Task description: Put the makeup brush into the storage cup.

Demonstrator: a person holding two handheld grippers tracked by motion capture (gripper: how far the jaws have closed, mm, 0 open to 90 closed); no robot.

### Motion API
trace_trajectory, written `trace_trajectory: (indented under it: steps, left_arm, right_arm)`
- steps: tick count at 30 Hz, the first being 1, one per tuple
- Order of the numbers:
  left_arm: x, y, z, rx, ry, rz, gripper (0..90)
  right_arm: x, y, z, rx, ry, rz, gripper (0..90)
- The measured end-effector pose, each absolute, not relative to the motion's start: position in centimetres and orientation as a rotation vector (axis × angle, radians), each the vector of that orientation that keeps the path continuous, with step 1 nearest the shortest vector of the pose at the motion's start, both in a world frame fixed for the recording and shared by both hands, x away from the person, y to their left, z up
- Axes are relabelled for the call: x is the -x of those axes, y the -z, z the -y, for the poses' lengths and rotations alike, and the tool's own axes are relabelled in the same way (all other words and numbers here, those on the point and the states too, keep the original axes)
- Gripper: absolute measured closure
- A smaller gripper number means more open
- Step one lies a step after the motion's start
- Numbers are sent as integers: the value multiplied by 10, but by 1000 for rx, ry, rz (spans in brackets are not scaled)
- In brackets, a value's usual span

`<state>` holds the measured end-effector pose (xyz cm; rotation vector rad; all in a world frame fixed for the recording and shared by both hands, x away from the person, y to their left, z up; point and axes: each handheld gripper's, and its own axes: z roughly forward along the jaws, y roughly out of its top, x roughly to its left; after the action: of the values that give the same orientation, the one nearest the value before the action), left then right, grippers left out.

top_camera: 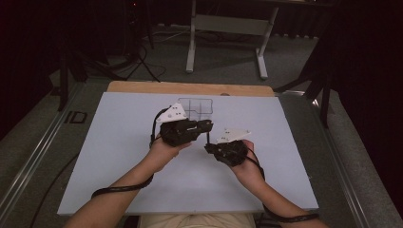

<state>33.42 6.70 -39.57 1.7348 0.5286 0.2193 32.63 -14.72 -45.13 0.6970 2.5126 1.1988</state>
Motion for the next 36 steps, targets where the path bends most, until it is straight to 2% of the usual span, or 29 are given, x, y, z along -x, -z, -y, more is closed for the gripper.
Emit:
trace_trajectory:
  steps: [25, 27, 29, 30, 31, 33, 34, 36]
  left_arm:
    - [-339, 392, -64, -1719, -232, -551, 855]
    - [-338, 391, -64, -1733, -240, -555, 856]
    - [-337, 391, -64, -1733, -245, -557, 856]
    - [-337, 391, -64, -1735, -241, -558, 856]
    - [-336, 391, -64, -1743, -261, -558, 856]
    - [-336, 391, -65, -1741, -251, -559, 856]
    - [-336, 390, -66, -1747, -256, -553, 856]
    - [-335, 389, -68, -1747, -270, -555, 856]
  right_arm:
    - [-330, 451, 145, -733, -1223, -2508, 846]
    - [-329, 451, 145, -701, -1225, -2522, 703]
    - [-329, 451, 144, -696, -1226, -2531, 685]
    - [-328, 451, 143, -696, -1236, -2529, 643]
    - [-327, 451, 142, -707, -1244, -2536, 552]
    - [-327, 451, 142, -715, -1261, -2527, 519]
    - [-326, 449, 143, -749, -1311, -2524, 428]
    - [-325, 446, 146, -747, -1333, -2497, 378]
